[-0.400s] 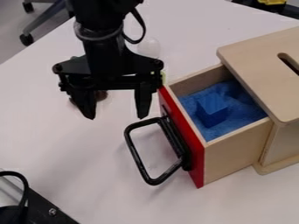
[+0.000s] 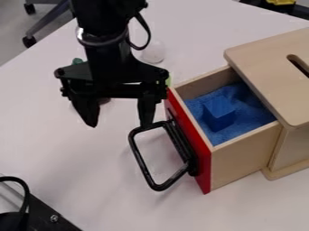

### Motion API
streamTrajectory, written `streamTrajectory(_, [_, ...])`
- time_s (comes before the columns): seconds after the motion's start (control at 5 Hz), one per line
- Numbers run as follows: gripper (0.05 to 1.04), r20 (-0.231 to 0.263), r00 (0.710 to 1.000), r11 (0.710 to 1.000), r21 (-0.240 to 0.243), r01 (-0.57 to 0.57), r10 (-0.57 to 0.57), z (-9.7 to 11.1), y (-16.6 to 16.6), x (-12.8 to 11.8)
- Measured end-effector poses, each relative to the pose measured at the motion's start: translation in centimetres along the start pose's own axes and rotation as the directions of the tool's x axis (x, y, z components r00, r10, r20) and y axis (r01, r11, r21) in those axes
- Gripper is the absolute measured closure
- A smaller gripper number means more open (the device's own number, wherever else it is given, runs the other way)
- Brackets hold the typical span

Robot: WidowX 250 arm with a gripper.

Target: Move the blue square from drawer to right side of white ball

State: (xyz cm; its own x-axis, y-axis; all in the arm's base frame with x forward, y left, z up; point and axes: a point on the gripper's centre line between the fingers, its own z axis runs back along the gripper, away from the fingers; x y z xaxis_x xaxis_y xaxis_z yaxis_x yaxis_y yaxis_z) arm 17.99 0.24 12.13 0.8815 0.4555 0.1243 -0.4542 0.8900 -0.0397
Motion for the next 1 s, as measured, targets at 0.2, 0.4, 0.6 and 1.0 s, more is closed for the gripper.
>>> streamTrajectory(0.2, [0.084,-0.047,0.988,0.989,0.013,0.147,-0.146,0.7,-0.7,0.8])
streamTrajectory(0.4, [0.084,-0.035,0.926,0.927,-0.013,0.376,-0.376,1.4,-2.1,1.4])
streamTrajectory(0.6, [0.084,-0.050,0.835,0.837,-0.003,0.548,-0.547,1.2,-4.0,2.1])
streamTrajectory(1.0, [0.084,-0.068,0.702,0.703,0.012,0.711,-0.709,-1.2,-7.7,2.8])
